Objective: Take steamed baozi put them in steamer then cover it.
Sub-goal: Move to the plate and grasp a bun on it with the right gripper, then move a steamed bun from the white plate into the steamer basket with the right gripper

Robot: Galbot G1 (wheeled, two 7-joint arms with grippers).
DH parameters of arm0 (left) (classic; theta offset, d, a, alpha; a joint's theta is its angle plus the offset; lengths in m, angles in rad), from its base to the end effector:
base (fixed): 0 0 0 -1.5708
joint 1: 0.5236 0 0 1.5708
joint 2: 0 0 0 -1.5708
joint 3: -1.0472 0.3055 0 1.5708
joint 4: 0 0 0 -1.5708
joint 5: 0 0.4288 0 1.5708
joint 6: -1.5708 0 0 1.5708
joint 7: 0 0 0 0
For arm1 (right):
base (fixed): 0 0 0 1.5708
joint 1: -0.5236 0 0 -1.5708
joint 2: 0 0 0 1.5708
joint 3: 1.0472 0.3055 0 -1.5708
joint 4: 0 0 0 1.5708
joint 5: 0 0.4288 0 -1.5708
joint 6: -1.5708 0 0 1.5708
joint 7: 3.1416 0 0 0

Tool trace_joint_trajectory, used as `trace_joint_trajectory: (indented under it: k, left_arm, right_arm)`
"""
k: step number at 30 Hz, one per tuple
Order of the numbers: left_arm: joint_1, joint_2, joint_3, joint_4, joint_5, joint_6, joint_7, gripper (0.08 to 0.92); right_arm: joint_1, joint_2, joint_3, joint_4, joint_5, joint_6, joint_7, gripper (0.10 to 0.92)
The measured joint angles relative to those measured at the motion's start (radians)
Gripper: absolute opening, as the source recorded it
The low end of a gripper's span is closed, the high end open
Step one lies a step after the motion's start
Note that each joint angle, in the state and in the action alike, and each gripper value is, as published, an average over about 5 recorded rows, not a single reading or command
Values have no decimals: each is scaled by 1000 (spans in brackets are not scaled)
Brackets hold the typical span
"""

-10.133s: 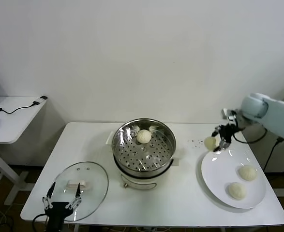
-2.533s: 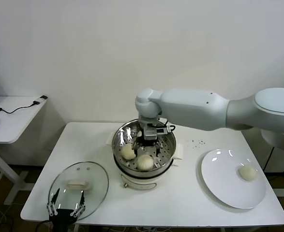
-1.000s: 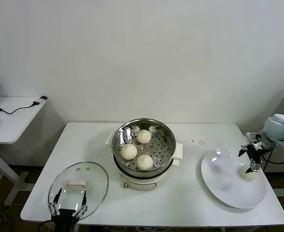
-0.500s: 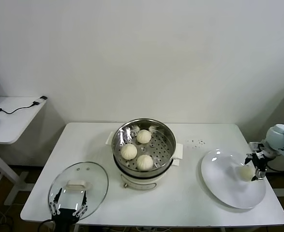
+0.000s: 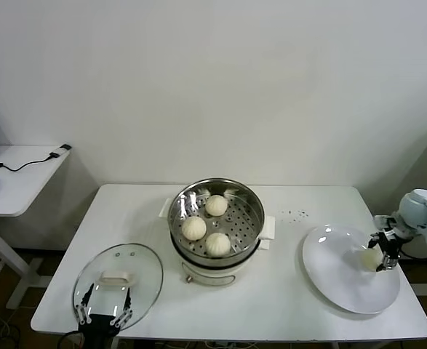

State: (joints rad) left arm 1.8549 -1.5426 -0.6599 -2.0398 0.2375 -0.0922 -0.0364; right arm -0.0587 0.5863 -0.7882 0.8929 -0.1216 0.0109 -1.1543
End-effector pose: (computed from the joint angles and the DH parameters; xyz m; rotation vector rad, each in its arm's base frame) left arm 0.1823 0.0551 -0.3500 0.1055 -2.8486 -0.4996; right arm 0.5371 -0.2999 -0.2512 1.1077 -1.2677 1.1732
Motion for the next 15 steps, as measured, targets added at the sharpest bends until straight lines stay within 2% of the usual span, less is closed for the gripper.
trace_joint_trajectory:
  k: [7, 15]
  left_arm:
    - [-3, 0, 5, 0, 0, -2, 1, 823]
    - [-3, 0, 22, -5, 0, -9, 2, 823]
  right_arm:
    - [66, 1, -68, 16, 90, -29, 7, 704]
    - [324, 63, -318, 43, 341, -96, 30, 704]
